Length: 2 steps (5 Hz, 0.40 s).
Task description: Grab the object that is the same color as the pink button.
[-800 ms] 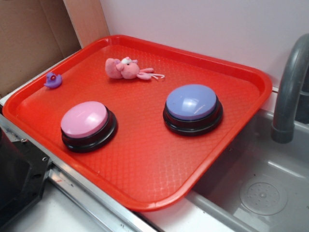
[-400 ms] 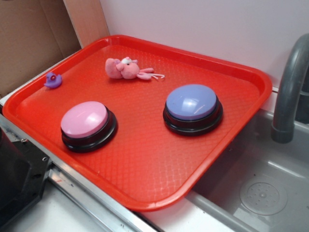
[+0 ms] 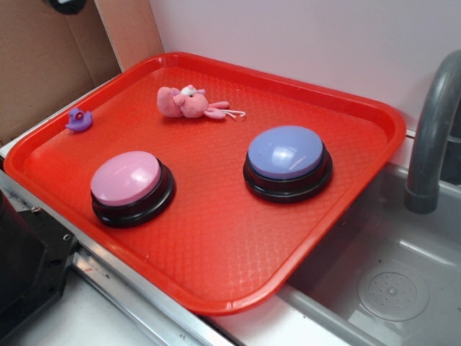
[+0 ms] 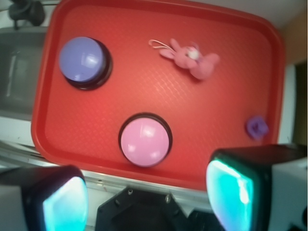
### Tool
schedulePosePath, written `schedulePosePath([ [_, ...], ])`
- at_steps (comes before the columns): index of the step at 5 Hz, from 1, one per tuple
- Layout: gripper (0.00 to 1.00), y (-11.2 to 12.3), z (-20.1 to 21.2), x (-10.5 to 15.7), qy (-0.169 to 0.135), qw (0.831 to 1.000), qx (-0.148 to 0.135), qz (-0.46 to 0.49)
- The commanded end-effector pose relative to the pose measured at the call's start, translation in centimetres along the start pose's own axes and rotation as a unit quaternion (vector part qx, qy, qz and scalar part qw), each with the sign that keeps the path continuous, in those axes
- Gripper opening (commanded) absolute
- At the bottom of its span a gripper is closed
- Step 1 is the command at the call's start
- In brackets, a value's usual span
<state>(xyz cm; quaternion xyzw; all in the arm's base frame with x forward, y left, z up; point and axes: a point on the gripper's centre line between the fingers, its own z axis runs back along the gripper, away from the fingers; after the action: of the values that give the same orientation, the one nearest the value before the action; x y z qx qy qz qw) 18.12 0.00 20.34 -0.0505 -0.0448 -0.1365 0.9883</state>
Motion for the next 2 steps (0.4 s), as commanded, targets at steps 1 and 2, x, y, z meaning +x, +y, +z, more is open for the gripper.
schedulePosePath([
  [1, 1.0, 5.3, -3.6, 4.9, 0.005, 0.99, 0.015, -0.142],
  [2, 1.0, 7.1, -5.6, 6.2, 0.021, 0.982, 0.038, -0.182],
])
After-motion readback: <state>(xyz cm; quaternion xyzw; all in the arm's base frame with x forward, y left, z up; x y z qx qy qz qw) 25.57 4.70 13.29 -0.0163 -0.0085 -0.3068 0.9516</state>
